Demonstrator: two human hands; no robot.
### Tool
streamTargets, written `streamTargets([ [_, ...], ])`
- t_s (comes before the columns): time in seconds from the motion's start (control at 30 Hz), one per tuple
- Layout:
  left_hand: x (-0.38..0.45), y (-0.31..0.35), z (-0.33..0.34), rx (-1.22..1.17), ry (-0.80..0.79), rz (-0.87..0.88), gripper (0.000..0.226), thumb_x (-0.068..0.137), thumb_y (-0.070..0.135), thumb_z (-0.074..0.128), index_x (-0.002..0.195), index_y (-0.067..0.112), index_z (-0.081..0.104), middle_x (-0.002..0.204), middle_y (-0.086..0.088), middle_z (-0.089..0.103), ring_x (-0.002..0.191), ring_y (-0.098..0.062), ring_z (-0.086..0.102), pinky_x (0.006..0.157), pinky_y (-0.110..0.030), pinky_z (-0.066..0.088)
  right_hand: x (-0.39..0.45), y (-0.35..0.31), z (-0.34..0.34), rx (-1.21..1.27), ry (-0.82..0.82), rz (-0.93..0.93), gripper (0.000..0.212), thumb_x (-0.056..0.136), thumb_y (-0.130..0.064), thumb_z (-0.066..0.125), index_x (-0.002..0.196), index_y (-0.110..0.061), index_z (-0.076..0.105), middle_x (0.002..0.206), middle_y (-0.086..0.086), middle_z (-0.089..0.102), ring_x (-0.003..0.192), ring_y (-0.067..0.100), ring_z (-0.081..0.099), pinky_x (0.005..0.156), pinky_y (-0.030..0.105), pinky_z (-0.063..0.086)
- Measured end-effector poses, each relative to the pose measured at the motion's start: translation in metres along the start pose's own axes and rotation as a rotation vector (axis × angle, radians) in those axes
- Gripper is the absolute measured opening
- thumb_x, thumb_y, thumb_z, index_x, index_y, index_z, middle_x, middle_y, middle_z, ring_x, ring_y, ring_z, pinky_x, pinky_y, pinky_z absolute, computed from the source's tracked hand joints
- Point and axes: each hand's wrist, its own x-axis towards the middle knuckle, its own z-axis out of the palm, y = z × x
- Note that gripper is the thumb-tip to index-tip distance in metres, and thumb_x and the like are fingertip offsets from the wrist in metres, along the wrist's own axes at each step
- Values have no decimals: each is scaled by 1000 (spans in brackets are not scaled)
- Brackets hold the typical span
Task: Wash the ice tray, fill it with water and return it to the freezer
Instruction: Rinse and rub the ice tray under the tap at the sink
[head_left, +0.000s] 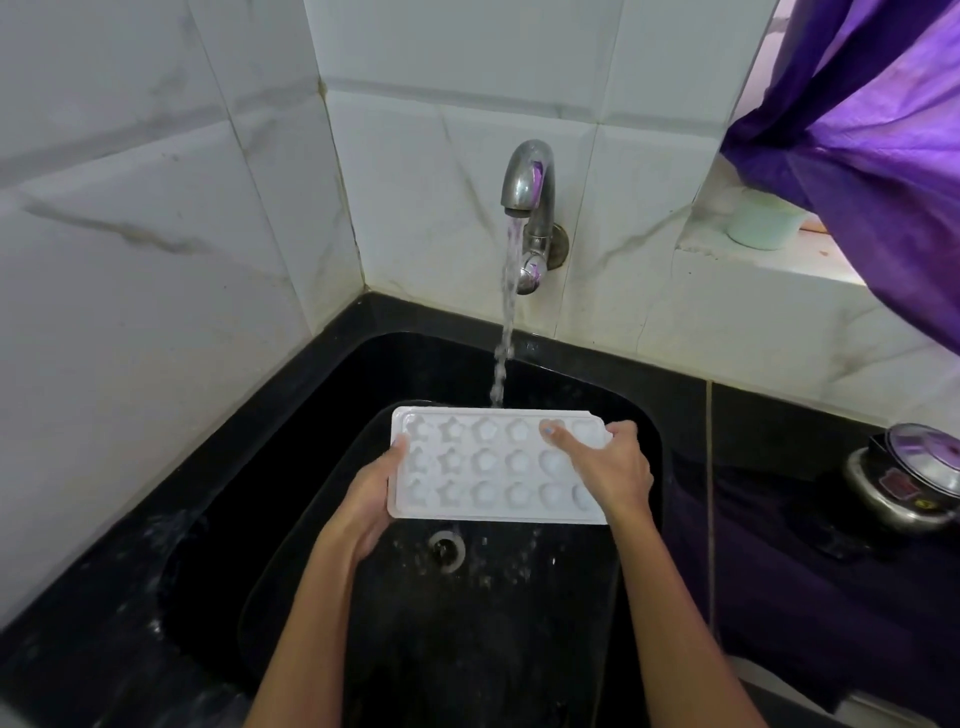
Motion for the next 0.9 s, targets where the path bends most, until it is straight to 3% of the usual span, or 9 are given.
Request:
streamTargets([
  [0.13,7,-3,1,-94,167,-18,47,93,49,50,113,10,65,106,-12,72,98,-29,69,95,-49,50,3,8,0,222,-86,-100,26,83,-43,70,91,-22,56,92,-4,67,89,15,65,70,31,52],
  [0.23,10,-6,8,-200,219,-28,45,93,47,52,111,8,65,104,-13,73,96,-29,70,94,-49,50,3,14,4,366,-132,-99,12,89,-31,66,95,-24,59,101,-1,70,93,14,66,78,36,53],
  [0.4,12,-5,23,-394,186,-29,41,98,38,47,117,6,61,112,-17,69,103,-32,67,93,-50,50,-2,26,10,569,53,-21,29,91,-21,63,116,-33,53,122,-2,59,105,16,60,88,36,52],
  [0.47,11,-2,29,-464,148,0,37,100,33,44,119,5,60,114,-18,69,104,-32,66,89,-48,52,-5,30,9,620,131,-16,25,91,-17,63,112,-30,58,115,-2,64,100,13,63,84,32,52],
  [0.57,10,2,40,-515,82,35,37,100,31,42,120,5,59,114,-18,68,105,-32,66,86,-47,53,-7,34,6,745,192,42,27,89,-15,66,113,-28,66,99,-1,72,99,14,67,92,41,54],
  [0.73,13,3,59,-538,143,1,41,101,37,39,119,6,59,111,-17,70,100,-32,68,79,-46,55,-5,30,0,900,308,55,28,90,-12,64,115,-22,68,77,-18,67,87,2,64,96,35,51],
  [0.9,16,2,76,-503,214,-40,34,99,33,46,111,5,62,102,-15,72,93,-31,69,73,-44,57,-1,33,-3,1013,405,106,19,88,-11,65,101,-23,72,102,-6,71,102,14,66,94,40,54],
])
